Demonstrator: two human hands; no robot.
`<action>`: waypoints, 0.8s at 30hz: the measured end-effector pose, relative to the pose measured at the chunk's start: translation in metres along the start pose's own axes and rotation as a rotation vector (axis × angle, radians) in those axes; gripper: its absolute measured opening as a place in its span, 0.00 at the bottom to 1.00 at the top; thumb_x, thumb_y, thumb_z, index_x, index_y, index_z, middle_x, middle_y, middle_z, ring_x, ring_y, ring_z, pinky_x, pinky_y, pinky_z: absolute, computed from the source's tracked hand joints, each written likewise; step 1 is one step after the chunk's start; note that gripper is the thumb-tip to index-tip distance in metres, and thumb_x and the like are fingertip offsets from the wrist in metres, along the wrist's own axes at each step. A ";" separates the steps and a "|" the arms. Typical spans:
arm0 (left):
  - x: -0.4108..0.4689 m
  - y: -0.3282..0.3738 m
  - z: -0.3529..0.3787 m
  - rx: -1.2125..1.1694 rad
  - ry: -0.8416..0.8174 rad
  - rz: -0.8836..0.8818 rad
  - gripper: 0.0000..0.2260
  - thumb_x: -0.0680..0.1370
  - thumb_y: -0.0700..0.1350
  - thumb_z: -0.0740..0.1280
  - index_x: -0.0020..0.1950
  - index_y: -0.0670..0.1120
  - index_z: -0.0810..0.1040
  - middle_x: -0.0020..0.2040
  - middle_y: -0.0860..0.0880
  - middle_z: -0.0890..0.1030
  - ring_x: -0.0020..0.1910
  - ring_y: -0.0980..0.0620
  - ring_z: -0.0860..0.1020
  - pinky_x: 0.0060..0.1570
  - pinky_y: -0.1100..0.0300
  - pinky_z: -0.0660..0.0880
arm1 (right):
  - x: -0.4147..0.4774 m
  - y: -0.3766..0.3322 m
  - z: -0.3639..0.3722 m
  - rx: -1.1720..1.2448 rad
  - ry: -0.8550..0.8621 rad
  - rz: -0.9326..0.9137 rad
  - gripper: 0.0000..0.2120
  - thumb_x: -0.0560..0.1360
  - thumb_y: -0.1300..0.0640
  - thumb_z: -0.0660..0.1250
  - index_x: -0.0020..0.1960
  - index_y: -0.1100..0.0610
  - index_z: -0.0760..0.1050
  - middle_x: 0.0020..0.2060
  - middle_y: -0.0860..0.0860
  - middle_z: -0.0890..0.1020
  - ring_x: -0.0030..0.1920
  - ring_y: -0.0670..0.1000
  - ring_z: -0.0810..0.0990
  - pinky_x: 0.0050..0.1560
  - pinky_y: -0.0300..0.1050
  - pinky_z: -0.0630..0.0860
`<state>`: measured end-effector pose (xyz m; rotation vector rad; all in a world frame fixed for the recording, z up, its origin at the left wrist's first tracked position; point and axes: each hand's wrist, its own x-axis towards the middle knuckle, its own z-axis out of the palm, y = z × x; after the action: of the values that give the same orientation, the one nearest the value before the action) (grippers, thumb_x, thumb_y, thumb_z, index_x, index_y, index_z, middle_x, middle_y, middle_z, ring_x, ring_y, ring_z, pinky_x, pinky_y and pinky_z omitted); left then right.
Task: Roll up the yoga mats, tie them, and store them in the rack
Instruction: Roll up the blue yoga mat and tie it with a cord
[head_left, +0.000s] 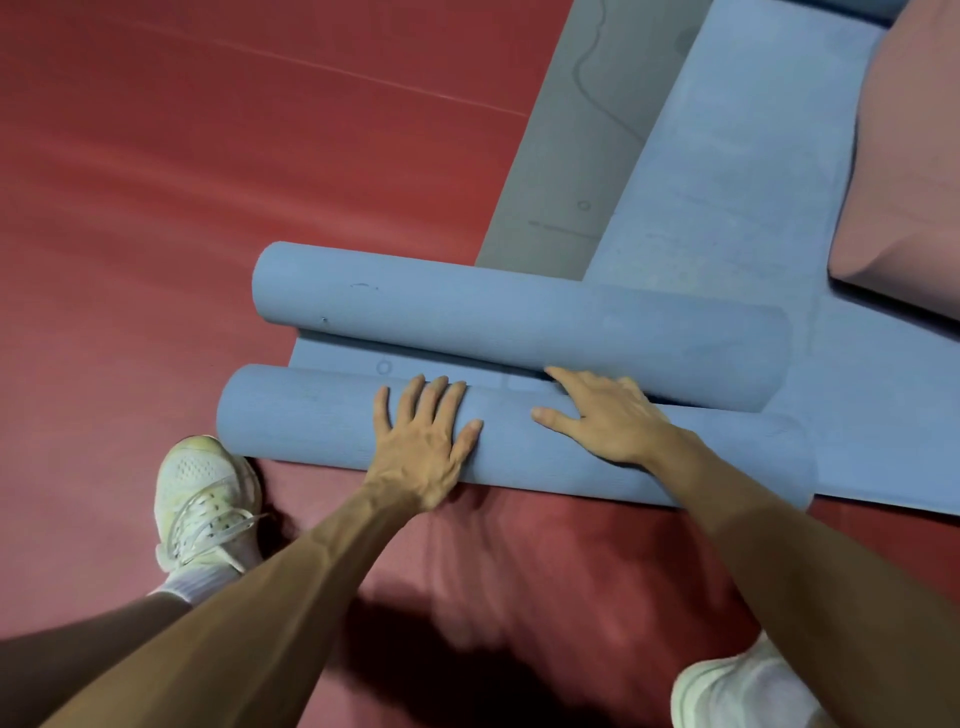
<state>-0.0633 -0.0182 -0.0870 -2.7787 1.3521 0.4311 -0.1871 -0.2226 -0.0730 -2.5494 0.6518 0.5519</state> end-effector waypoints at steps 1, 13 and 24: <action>0.000 0.000 0.000 -0.002 0.005 0.002 0.38 0.72 0.62 0.29 0.78 0.51 0.52 0.77 0.51 0.56 0.77 0.48 0.49 0.72 0.42 0.38 | -0.001 -0.001 0.003 -0.031 0.034 -0.008 0.42 0.71 0.25 0.43 0.78 0.47 0.50 0.75 0.49 0.61 0.74 0.50 0.60 0.73 0.51 0.53; 0.039 -0.001 -0.012 0.007 0.050 -0.024 0.32 0.75 0.63 0.35 0.72 0.54 0.64 0.71 0.53 0.66 0.71 0.52 0.62 0.72 0.45 0.48 | 0.021 -0.001 -0.006 -0.059 0.233 0.165 0.37 0.77 0.31 0.46 0.79 0.48 0.42 0.78 0.51 0.39 0.77 0.52 0.34 0.73 0.65 0.35; 0.097 -0.003 -0.029 -0.095 0.033 -0.067 0.21 0.81 0.59 0.47 0.69 0.56 0.68 0.69 0.52 0.67 0.70 0.51 0.65 0.73 0.50 0.52 | 0.005 -0.001 0.003 -0.160 0.522 -0.093 0.36 0.73 0.32 0.53 0.68 0.56 0.72 0.66 0.58 0.73 0.63 0.58 0.73 0.62 0.55 0.68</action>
<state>0.0027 -0.0954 -0.0841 -2.9102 1.2733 0.4612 -0.1831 -0.2221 -0.0772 -2.8788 0.6745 -0.1113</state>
